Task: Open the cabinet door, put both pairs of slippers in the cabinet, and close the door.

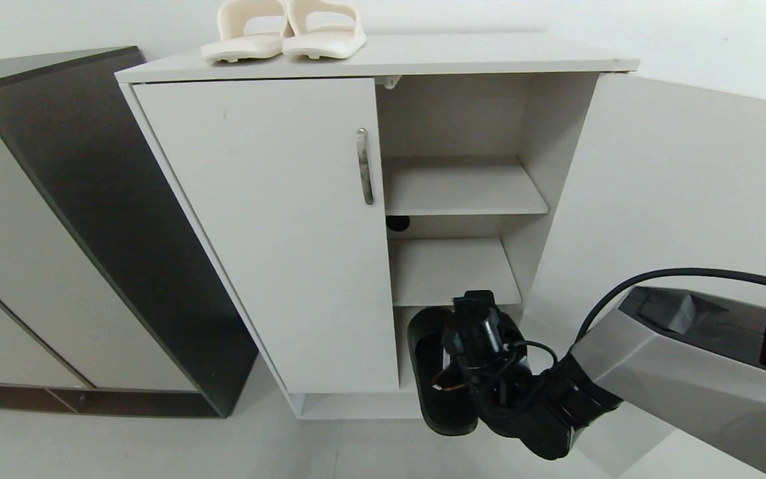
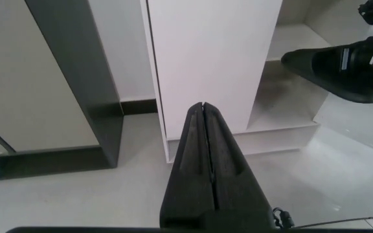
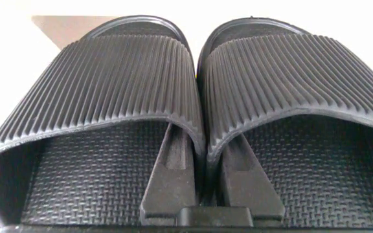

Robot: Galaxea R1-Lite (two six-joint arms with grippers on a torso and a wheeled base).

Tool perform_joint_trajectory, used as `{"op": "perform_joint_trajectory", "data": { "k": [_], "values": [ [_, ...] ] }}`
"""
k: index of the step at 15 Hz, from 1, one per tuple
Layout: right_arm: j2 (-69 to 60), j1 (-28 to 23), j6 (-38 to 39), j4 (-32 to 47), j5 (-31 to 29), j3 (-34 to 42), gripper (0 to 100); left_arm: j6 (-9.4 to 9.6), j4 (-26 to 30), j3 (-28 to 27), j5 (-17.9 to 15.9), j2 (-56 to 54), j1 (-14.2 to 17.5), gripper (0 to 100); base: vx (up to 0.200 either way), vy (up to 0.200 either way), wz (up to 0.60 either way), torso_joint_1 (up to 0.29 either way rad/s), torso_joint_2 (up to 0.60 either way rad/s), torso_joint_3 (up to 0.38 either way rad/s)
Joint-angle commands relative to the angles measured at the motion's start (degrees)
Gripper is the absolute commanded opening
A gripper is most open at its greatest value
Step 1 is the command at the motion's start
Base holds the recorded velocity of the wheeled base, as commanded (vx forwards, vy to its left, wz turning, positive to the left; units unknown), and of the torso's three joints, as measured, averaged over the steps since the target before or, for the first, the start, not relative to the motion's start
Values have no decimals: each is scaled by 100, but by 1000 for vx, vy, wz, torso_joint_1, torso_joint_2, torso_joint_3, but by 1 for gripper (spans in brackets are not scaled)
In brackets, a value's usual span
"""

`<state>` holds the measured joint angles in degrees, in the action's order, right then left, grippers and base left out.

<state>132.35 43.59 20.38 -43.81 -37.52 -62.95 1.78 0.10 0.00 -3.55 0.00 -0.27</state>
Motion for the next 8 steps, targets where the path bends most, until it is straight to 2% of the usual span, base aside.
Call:
{"op": "perform_joint_trajectory", "data": {
  "k": [1,3,4,5,6,8],
  "values": [
    [10,0,-26,-136,-45,20,0,-2,-1,0,3,9,0,0,0,0,0,7,-2,-193],
    [10,35,-465,-945,-291,380,0,-11,-1,0,3,9,0,0,0,0,0,7,5,-90],
    [106,26,-817,-1639,-308,565,0,-11,-1,0,3,9,0,0,0,0,0,0,0,0],
    [142,26,-861,-1736,-308,574,0,-11,-1,0,3,9,0,0,0,0,0,0,0,0],
    [440,-35,-1247,-2518,-308,600,0,-11,-1,0,3,9,0,0,0,0,0,0,0,0],
    [546,-70,-1274,-2571,-308,600,0,-11,-1,0,3,9,0,0,0,0,0,0,0,0]
  ]
}}
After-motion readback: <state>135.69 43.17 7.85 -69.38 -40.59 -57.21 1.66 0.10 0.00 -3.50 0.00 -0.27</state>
